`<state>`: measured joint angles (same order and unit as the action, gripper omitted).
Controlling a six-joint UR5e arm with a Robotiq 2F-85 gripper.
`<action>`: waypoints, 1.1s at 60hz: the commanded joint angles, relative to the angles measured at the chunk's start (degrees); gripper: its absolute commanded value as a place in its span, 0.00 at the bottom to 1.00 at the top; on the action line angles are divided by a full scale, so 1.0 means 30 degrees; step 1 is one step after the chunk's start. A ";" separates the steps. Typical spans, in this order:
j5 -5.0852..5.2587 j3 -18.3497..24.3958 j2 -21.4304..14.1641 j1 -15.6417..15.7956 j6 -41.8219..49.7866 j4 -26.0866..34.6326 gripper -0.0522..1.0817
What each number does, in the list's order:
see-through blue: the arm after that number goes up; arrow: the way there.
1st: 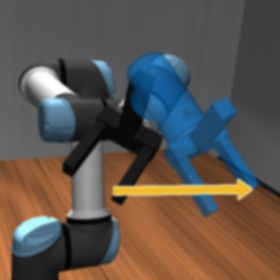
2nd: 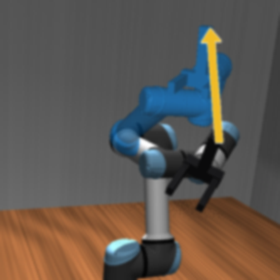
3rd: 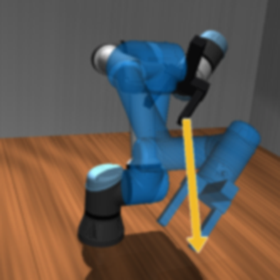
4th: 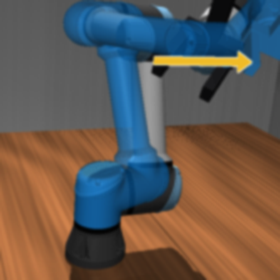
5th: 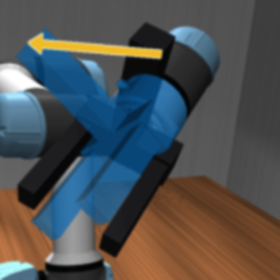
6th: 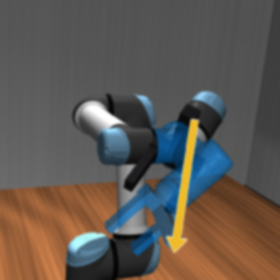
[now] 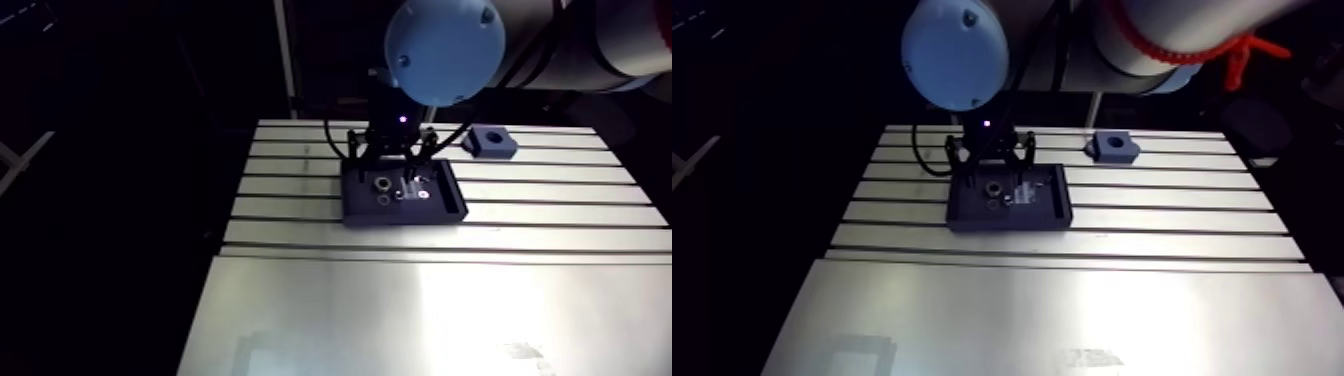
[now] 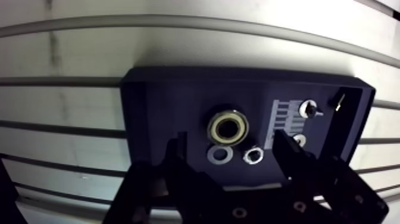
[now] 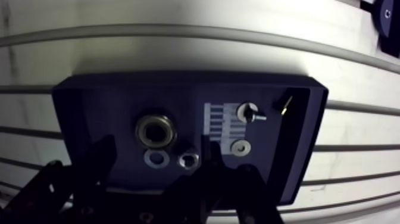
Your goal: Pick up the bearing and press it into the housing until flush.
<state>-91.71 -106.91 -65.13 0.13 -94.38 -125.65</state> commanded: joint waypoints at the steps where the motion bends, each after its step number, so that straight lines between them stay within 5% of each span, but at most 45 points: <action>1: 0.0000 -0.0003 0.0100 0.0014 0.0010 -0.0185 0.27; 66: 0.0000 -0.0003 0.0310 0.0010 -0.0049 -0.0526 0.47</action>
<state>-91.71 -106.92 -64.20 0.14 -94.52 -127.22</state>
